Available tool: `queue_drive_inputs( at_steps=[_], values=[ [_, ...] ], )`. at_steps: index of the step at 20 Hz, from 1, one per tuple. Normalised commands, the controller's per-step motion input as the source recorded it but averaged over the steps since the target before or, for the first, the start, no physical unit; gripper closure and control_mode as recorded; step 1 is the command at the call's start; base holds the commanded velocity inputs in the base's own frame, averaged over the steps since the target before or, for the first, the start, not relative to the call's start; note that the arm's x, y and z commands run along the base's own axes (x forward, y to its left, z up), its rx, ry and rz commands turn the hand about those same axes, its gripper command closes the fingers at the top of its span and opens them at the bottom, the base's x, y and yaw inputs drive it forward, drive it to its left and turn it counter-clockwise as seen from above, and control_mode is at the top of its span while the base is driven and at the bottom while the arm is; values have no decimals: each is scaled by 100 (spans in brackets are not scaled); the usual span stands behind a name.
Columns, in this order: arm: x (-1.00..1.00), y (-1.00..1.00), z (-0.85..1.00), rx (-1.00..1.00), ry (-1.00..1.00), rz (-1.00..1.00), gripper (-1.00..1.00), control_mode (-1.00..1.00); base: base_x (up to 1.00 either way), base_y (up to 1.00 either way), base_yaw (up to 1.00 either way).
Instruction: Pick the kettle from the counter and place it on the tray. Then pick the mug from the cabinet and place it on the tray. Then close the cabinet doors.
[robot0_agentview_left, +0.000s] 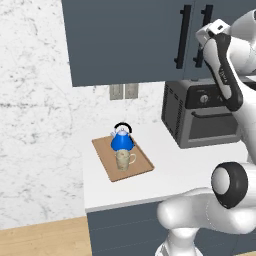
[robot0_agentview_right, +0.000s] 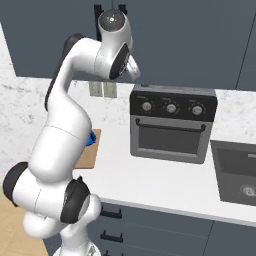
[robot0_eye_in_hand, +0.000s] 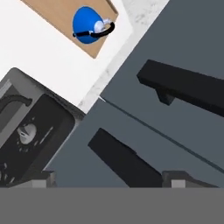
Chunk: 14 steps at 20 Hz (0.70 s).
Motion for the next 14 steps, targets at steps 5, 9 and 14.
queue_drive_inputs(
  at_steps=[5,9,14],
  values=[
    [79,0,-40,-9,2,0,-100,-100,0,0,0],
    [75,0,-47,-12,4,0,-100,-100,0,0,0],
    [40,0,-51,-17,0,0,-100,-100,0,0,0]
  ],
)
